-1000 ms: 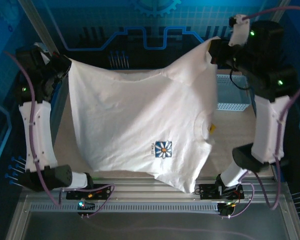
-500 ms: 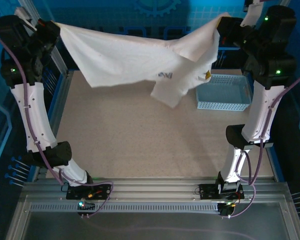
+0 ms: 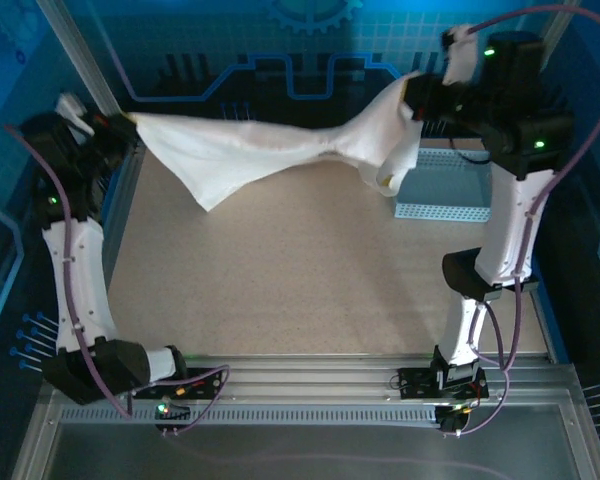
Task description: Fold the inside-out t-shirt
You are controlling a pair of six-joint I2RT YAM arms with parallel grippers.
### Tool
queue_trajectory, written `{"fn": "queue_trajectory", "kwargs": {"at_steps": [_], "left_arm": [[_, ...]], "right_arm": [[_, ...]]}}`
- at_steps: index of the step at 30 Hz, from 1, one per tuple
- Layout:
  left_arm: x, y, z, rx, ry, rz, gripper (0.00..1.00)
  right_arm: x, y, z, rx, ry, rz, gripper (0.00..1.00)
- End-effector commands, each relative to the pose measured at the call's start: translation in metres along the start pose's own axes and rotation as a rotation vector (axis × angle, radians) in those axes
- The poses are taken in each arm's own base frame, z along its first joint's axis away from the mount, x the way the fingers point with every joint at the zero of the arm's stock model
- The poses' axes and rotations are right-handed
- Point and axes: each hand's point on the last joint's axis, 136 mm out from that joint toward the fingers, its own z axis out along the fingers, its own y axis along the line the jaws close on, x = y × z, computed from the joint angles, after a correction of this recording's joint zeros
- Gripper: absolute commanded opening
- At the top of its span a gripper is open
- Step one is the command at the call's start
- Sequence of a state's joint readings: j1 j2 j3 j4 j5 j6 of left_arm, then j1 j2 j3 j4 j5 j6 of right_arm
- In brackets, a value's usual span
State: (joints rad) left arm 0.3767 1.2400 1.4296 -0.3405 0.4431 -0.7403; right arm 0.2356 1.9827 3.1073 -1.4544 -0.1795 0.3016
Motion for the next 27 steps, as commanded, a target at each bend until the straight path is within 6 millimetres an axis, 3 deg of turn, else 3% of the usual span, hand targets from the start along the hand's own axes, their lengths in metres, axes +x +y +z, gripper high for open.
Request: {"fn": "queue_trajectory", "kwargs": {"at_steps": [1, 6, 8, 11, 13, 16, 20, 24, 27], "left_arm": [[0.020, -0.003, -0.018, 0.091, -0.017, 0.019, 0.00], [0.064, 0.029, -0.047, -0.003, 0.016, 0.003, 0.00], [0.080, 0.041, -0.058, -0.034, 0.023, 0.000, 0.00], [0.109, 0.063, -0.070, -0.076, 0.053, -0.047, 0.00], [0.130, 0.083, -0.076, -0.126, 0.087, -0.084, 0.00], [0.161, 0.118, -0.088, -0.246, 0.133, -0.158, 0.00], [0.204, 0.157, -0.112, -0.365, 0.175, -0.242, 0.00], [0.236, 0.182, -0.157, -0.525, 0.168, -0.293, 0.00], [0.258, 0.200, -0.179, -0.673, 0.225, -0.358, 0.00]], "right_arm": [[0.077, -0.030, -0.013, 0.312, 0.285, -0.058, 0.00], [0.084, -0.018, -0.044, 0.419, 0.269, -0.116, 0.00], [0.093, -0.014, -0.046, 0.453, 0.295, -0.154, 0.00], [0.113, -0.007, -0.033, 0.414, 0.297, -0.146, 0.00], [0.144, -0.016, -0.021, 0.292, 0.248, -0.011, 0.00], [0.184, -0.042, -0.035, 0.272, 0.197, 0.103, 0.00], [0.226, -0.054, -0.058, 0.223, 0.168, 0.214, 0.00], [0.291, -0.067, -0.083, 0.274, 0.287, 0.320, 0.00], [0.349, -0.075, -0.100, 0.334, 0.424, 0.425, 0.00]]}}
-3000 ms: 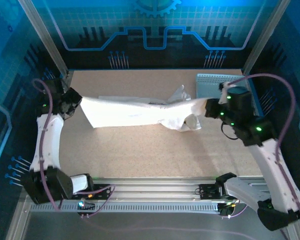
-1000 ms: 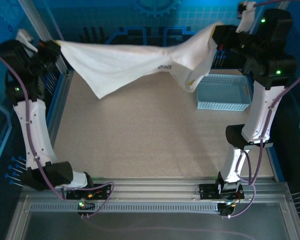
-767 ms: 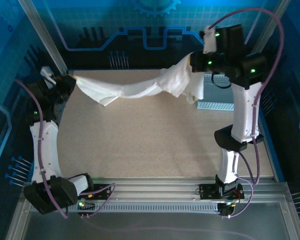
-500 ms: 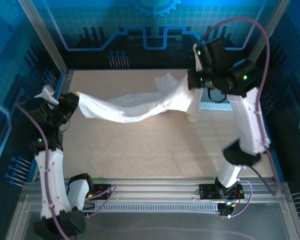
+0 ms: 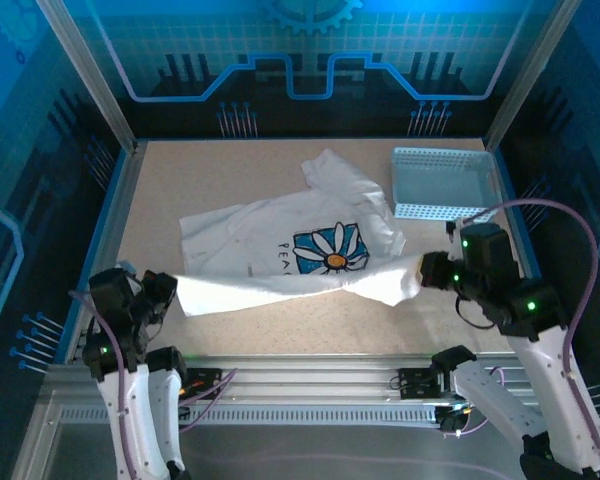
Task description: Fold the inside-out t-shirt
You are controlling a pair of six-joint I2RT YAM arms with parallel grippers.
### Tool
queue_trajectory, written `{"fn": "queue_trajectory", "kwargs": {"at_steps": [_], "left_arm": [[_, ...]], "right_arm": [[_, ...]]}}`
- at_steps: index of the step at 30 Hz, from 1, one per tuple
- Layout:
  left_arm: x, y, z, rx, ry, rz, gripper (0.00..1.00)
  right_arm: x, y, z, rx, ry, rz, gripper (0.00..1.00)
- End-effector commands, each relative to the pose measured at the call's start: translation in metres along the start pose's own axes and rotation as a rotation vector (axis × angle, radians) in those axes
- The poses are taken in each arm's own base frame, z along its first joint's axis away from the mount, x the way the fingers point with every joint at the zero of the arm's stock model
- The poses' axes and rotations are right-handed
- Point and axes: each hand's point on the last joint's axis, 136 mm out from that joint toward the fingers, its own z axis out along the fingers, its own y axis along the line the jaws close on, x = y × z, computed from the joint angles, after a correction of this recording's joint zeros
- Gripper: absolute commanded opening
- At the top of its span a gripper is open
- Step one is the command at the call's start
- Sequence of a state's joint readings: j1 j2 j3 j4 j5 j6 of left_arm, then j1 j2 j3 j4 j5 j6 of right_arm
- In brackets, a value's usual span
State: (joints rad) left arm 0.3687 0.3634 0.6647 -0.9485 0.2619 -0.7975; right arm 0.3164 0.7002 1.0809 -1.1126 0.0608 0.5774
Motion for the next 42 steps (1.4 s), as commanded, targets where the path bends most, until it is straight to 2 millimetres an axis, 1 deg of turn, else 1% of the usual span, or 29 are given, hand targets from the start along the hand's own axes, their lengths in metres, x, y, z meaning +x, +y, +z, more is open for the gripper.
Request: {"fn": "queue_trajectory", "kwargs": {"at_steps": [1, 3, 5, 6, 7, 8, 9, 10, 12, 15, 18, 22, 24, 27, 29, 31, 34, 35, 36, 38, 40, 41, 42], "left_arm": [[0.026, 0.052, -0.011, -0.242, 0.063, -0.116, 0.00], [0.027, 0.056, -0.015, -0.270, 0.063, -0.128, 0.00], [0.026, 0.059, -0.017, -0.292, 0.047, -0.140, 0.00], [0.024, 0.061, -0.015, -0.296, 0.039, -0.148, 0.00], [0.023, 0.060, -0.010, -0.282, 0.038, -0.156, 0.00], [0.022, 0.058, -0.003, -0.257, 0.035, -0.170, 0.00], [0.019, 0.055, 0.007, -0.229, 0.036, -0.178, 0.00], [0.016, 0.054, 0.013, -0.218, 0.032, -0.186, 0.00], [0.007, 0.049, 0.026, -0.212, 0.022, -0.189, 0.00], [-0.010, 0.035, 0.043, -0.202, 0.019, -0.153, 0.00], [-0.026, 0.029, 0.055, -0.252, 0.006, -0.101, 0.00], [-0.042, 0.030, 0.074, -0.321, -0.005, -0.068, 0.00], [-0.047, 0.032, 0.084, -0.346, -0.010, -0.062, 0.00], [-0.055, 0.032, 0.100, -0.367, -0.006, -0.050, 0.00], [-0.060, 0.031, 0.108, -0.392, 0.003, -0.034, 0.00], [-0.067, 0.029, 0.114, -0.420, 0.009, -0.017, 0.00], [-0.075, 0.021, 0.127, -0.417, 0.023, 0.018, 0.00], [-0.076, 0.016, 0.134, -0.406, 0.038, 0.039, 0.00], [-0.078, 0.016, 0.137, -0.428, 0.053, 0.047, 0.00], [-0.082, 0.015, 0.147, -0.458, 0.072, 0.065, 0.00], [-0.080, 0.015, 0.157, -0.470, 0.108, 0.070, 0.02], [-0.078, 0.017, 0.161, -0.485, 0.124, 0.072, 0.01], [-0.077, 0.020, 0.162, -0.501, 0.130, 0.074, 0.01]], "right_arm": [[0.056, -0.022, 0.007, 0.046, 0.168, 0.144, 0.00], [0.082, -0.040, 0.008, 0.114, 0.233, 0.176, 0.00], [0.091, -0.049, 0.009, 0.143, 0.236, 0.173, 0.00], [0.089, -0.049, 0.011, 0.142, 0.228, 0.163, 0.00], [0.083, -0.046, 0.014, 0.127, 0.215, 0.148, 0.00], [0.074, -0.037, 0.020, 0.096, 0.207, 0.131, 0.00], [0.063, -0.027, 0.027, 0.065, 0.199, 0.113, 0.00], [0.052, -0.019, 0.033, 0.037, 0.190, 0.097, 0.00], [0.024, -0.003, 0.046, 0.008, 0.162, 0.066, 0.00], [-0.012, 0.005, 0.066, 0.044, 0.123, 0.014, 0.01], [-0.042, 0.015, 0.089, 0.066, 0.118, -0.041, 0.01], [-0.063, 0.029, 0.124, 0.063, 0.164, -0.091, 0.02], [-0.071, 0.030, 0.147, 0.087, 0.195, -0.114, 0.01], [-0.085, 0.034, 0.173, 0.100, 0.211, -0.143, 0.00], [-0.095, 0.036, 0.187, 0.116, 0.213, -0.166, 0.01], [-0.107, 0.042, 0.198, 0.110, 0.211, -0.192, 0.00], [-0.125, 0.045, 0.212, 0.139, 0.201, -0.217, 0.02], [-0.128, 0.045, 0.217, 0.149, 0.215, -0.222, 0.02], [-0.131, 0.047, 0.222, 0.148, 0.226, -0.227, 0.02], [-0.132, 0.050, 0.236, 0.150, 0.248, -0.238, 0.05], [-0.131, 0.052, 0.246, 0.152, 0.267, -0.248, 0.10], [-0.131, 0.053, 0.250, 0.154, 0.268, -0.257, 0.12], [-0.131, 0.055, 0.253, 0.150, 0.269, -0.264, 0.17]]}}
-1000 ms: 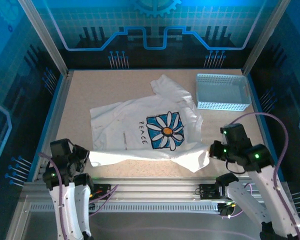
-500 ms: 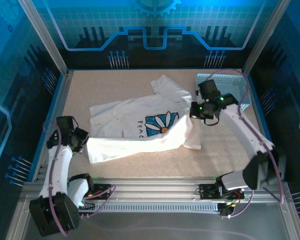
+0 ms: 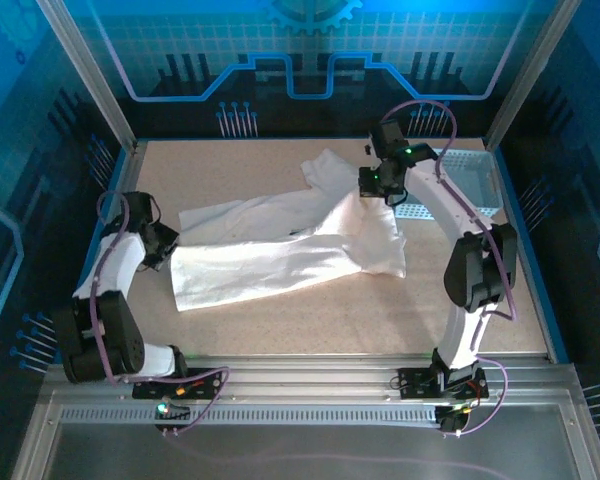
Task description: Fold the inside-out t-shirt
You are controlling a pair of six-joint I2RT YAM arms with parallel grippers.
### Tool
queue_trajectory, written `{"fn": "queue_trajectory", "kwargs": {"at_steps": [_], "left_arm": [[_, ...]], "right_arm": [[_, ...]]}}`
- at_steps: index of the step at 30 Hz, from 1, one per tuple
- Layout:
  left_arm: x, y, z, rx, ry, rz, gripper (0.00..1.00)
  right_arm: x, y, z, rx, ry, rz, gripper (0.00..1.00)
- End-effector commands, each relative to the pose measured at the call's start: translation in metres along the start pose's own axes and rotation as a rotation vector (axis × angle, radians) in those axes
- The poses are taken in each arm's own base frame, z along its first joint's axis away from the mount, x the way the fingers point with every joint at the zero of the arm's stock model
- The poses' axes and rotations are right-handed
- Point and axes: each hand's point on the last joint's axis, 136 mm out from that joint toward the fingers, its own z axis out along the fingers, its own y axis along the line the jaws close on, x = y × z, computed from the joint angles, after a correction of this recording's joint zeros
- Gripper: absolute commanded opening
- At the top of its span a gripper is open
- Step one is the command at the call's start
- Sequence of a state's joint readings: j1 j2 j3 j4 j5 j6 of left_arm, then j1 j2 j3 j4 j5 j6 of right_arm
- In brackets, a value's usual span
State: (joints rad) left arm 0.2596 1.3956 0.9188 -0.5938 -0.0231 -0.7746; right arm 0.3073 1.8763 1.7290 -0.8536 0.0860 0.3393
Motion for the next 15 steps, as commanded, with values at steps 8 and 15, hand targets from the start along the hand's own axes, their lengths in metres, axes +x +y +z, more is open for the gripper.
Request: {"fn": "queue_trajectory", "kwargs": {"at_steps": [8, 15], "left_arm": [[-0.014, 0.017, -0.036, -0.085, -0.125, 0.031, 0.79], [0.036, -0.005, -0.081, 0.108, -0.110, 0.138, 0.83]], "right_arm": [[-0.004, 0.003, -0.031, 0.076, -0.024, -0.114, 0.66], [0.078, -0.005, -0.055, -0.003, 0.010, -0.059, 0.70]]}}
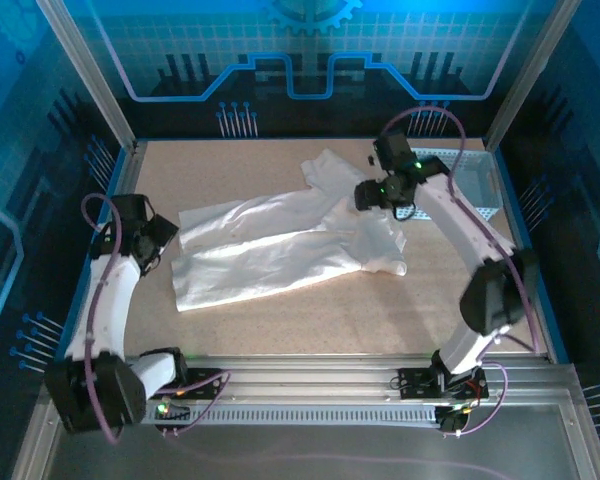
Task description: Fold the inside-out t-shirt
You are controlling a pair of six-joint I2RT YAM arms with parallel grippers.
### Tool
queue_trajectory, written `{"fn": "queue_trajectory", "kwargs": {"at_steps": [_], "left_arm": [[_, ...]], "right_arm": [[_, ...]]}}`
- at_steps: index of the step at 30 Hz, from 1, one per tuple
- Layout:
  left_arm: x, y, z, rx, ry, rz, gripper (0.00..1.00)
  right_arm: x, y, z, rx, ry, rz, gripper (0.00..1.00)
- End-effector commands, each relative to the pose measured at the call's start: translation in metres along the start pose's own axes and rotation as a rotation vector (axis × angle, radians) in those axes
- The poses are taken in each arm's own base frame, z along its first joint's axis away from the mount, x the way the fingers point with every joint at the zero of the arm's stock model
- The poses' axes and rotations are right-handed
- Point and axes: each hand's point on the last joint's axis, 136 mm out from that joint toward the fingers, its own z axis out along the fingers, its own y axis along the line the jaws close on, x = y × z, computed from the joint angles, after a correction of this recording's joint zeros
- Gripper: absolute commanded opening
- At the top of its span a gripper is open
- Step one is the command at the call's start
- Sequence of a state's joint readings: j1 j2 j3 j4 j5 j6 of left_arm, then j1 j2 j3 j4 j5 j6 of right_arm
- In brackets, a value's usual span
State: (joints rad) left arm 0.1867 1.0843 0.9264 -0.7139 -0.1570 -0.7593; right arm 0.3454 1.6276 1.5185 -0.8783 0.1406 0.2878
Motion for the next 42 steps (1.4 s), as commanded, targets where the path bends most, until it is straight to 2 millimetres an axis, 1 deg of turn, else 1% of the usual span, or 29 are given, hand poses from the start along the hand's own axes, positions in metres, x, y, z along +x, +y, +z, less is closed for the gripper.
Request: {"fn": "queue_trajectory", "kwargs": {"at_steps": [1, 2, 5, 7, 8, 11, 12, 14, 18, 19, 21, 23, 24, 27, 30, 31, 36, 38, 42], "left_arm": [[0.059, -0.007, -0.004, 0.059, 0.148, 0.080, 0.83], [0.080, -0.009, -0.001, 0.070, 0.191, 0.101, 0.83], [0.127, -0.012, 0.013, 0.096, 0.290, 0.160, 0.81], [0.145, -0.006, 0.025, 0.073, 0.328, 0.179, 0.81], [0.153, -0.002, 0.031, 0.058, 0.345, 0.181, 0.80], [0.167, 0.007, 0.044, 0.035, 0.377, 0.178, 0.81], [0.169, 0.012, 0.047, 0.025, 0.378, 0.176, 0.81], [0.171, 0.019, 0.052, 0.002, 0.374, 0.182, 0.81], [0.168, 0.035, 0.062, -0.064, 0.353, 0.182, 0.80], [0.166, 0.039, 0.064, -0.083, 0.345, 0.173, 0.80], [0.163, 0.045, 0.069, -0.092, 0.346, 0.139, 0.77], [0.158, 0.053, 0.073, -0.117, 0.334, 0.105, 0.72], [0.156, 0.055, 0.074, -0.120, 0.328, 0.094, 0.71], [0.151, 0.064, 0.080, -0.148, 0.324, 0.061, 0.67], [0.150, 0.074, 0.087, -0.173, 0.336, 0.022, 0.58], [0.150, 0.076, 0.089, -0.176, 0.343, 0.009, 0.53], [0.142, 0.085, 0.091, -0.214, 0.331, -0.027, 0.42], [0.140, 0.089, 0.093, -0.224, 0.327, -0.055, 0.34], [0.130, 0.095, 0.095, -0.239, 0.302, -0.086, 0.18]], "right_arm": [[0.050, -0.001, -0.003, -0.034, 0.048, 0.043, 0.70], [0.068, -0.006, 0.001, -0.032, 0.073, 0.067, 0.70], [0.105, -0.007, 0.011, -0.080, 0.112, 0.100, 0.69], [0.122, -0.014, 0.020, -0.051, 0.144, 0.116, 0.70], [0.130, -0.020, 0.025, -0.019, 0.160, 0.123, 0.72], [0.143, -0.036, 0.035, 0.030, 0.177, 0.179, 0.75], [0.144, -0.036, 0.039, 0.009, 0.177, 0.204, 0.75], [0.144, -0.029, 0.046, -0.052, 0.171, 0.241, 0.73], [0.128, -0.018, 0.058, -0.136, 0.137, 0.316, 0.70], [0.136, -0.018, 0.066, -0.140, 0.157, 0.338, 0.69], [0.134, -0.021, 0.074, -0.137, 0.161, 0.379, 0.68], [0.134, -0.025, 0.082, -0.132, 0.168, 0.428, 0.65], [0.135, -0.028, 0.086, -0.124, 0.172, 0.442, 0.64], [0.139, -0.044, 0.094, -0.040, 0.171, 0.468, 0.62], [0.136, -0.055, 0.101, -0.013, 0.158, 0.485, 0.48], [0.135, -0.059, 0.103, 0.002, 0.153, 0.480, 0.42], [0.131, -0.074, 0.101, 0.028, 0.125, 0.482, 0.12], [0.129, -0.083, 0.099, 0.031, 0.112, 0.494, 0.00], [0.123, -0.100, 0.088, 0.043, 0.072, 0.499, 0.00]]}}
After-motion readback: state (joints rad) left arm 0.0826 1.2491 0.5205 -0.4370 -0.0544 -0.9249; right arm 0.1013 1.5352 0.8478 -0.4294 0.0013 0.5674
